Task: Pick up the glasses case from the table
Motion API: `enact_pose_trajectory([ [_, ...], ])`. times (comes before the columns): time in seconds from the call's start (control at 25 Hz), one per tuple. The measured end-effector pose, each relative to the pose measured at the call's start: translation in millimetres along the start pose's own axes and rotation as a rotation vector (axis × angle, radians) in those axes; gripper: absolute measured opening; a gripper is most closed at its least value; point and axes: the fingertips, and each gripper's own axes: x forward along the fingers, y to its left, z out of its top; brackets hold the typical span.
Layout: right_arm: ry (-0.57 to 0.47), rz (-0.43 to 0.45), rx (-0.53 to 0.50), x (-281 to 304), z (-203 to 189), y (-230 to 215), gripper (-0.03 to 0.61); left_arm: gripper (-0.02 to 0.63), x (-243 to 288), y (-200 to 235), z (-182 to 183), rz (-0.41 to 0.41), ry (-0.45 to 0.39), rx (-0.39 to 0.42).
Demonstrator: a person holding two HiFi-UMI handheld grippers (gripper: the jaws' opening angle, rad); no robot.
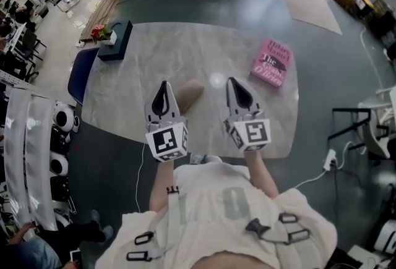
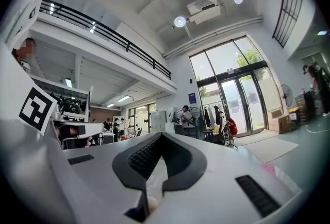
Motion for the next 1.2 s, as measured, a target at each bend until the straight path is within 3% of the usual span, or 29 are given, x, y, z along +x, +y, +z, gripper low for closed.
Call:
enact_pose_trajectory([
  [0.68,0.004,-0.014,0.008,5,1,5,0.002,0.003,0,15,0,0.008,0.007,-0.005],
  [0.8,0.013,-0.017,0.011,5,-1,6,0.002,0.01,7,15,5,-0.039,0.021,-0.021],
  [1.04,0.027,-0.038,0.019,5,-9,4,0.002,0.231,32,12,14,-0.194,0.062,-0.039],
  [1.2,0.04,-0.064,0.023,0,-13,-3,0.002,0.298,52,4,3,-0.291,0.147,-0.031],
])
